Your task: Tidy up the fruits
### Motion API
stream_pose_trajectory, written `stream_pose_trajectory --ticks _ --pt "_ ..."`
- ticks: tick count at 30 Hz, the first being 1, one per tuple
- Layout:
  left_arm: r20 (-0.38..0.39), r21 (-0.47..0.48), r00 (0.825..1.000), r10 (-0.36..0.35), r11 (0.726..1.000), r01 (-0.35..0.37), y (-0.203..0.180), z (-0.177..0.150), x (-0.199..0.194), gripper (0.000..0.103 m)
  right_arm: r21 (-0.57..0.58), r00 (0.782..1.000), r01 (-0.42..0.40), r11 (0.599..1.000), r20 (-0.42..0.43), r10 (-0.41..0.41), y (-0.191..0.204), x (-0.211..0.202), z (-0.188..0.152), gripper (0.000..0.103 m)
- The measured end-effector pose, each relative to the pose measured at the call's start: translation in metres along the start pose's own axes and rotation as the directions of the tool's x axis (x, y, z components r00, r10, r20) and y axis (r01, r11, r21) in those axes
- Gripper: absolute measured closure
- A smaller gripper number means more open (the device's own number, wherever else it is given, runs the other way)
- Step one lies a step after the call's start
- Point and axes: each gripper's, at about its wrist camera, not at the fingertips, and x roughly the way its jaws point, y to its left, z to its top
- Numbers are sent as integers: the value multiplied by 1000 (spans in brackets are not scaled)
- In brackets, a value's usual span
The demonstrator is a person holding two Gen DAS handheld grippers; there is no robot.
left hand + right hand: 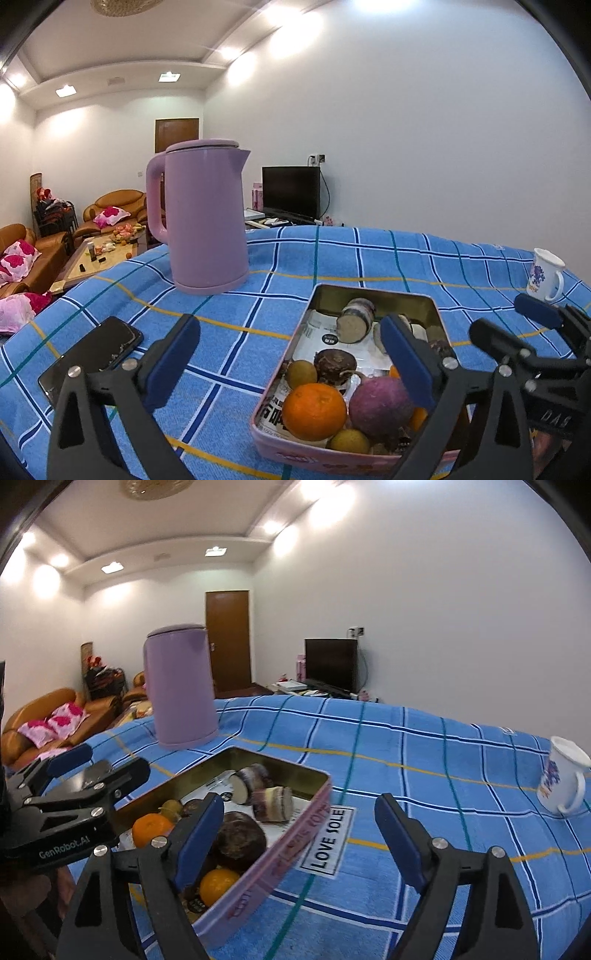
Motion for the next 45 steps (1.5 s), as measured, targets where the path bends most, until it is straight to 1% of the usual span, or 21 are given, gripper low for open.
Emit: stream_pose_trajectory --ticks 2,9,17,45 --pt "1 4 1000 0 1000 0 -1 0 -1 0 17 1000 26 1000 11 -27 -4 -3 0 18" --pt "-21 23 1000 -16 1000 16 -6 -3 -2 0 23 998 56 998 14 -57 -6 -7 0 18" --pt "-26 21 999 -22 1000 22 -8 -3 -5 0 33 998 61 998 13 -62 -11 -9 -2 18" --pt "-30 39 999 -36 999 38 -15 1 -7 0 15 997 76 997 24 -76 -8 -11 -2 16"
